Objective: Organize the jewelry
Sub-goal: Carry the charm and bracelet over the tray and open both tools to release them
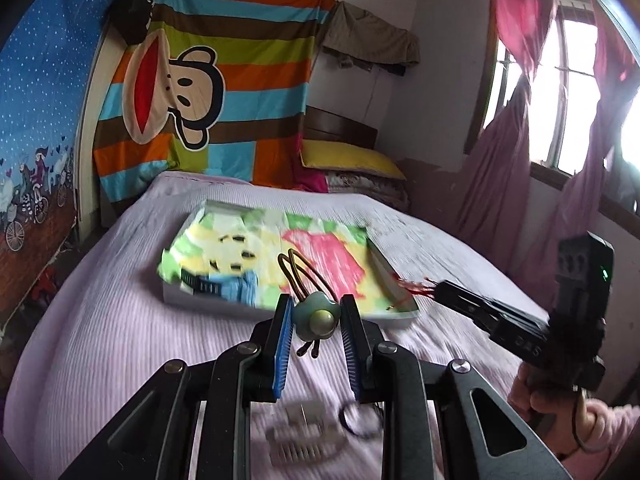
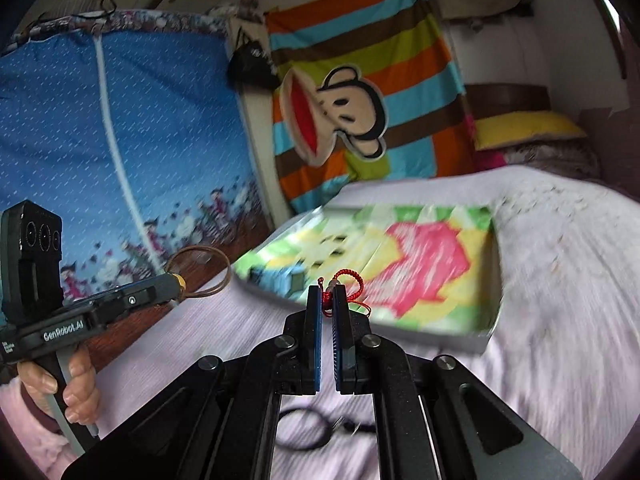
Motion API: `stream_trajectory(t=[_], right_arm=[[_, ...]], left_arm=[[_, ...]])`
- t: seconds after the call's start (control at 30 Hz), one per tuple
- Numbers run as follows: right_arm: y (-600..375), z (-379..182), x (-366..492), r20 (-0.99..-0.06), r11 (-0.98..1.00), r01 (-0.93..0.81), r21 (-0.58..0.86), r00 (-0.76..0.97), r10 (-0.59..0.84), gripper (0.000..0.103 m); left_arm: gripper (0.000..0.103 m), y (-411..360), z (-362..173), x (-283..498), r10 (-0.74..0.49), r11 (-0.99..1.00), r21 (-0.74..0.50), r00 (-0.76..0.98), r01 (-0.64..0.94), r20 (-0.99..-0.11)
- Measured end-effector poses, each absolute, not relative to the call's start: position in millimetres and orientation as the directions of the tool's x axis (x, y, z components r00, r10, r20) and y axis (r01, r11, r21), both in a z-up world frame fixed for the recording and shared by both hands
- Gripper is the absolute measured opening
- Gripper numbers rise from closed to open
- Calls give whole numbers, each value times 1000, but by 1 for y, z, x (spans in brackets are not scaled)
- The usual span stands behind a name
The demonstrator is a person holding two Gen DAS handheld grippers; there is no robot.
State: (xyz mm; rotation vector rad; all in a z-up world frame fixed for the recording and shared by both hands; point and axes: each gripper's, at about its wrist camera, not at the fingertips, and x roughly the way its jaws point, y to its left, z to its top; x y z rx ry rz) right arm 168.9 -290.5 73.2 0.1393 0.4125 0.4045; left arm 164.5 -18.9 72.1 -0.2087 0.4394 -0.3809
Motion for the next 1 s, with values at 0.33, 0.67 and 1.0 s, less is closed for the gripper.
stream_trajectory(t=[0.33, 0.67, 1.0], right_arm=[[-298, 55, 227, -393, 953, -253, 165, 870, 299, 5], [-302, 25, 262, -485, 963, -212, 166, 833, 267, 5], [-301, 1, 273, -579, 961, -201, 190, 767, 275, 5]], left_arm=[[22, -46, 60, 250, -416, 905, -295, 786, 307, -458], [22, -79, 23, 292, -415, 909, -288, 703, 301, -577], [23, -91, 6, 304, -385, 923, -276, 615, 268, -688]])
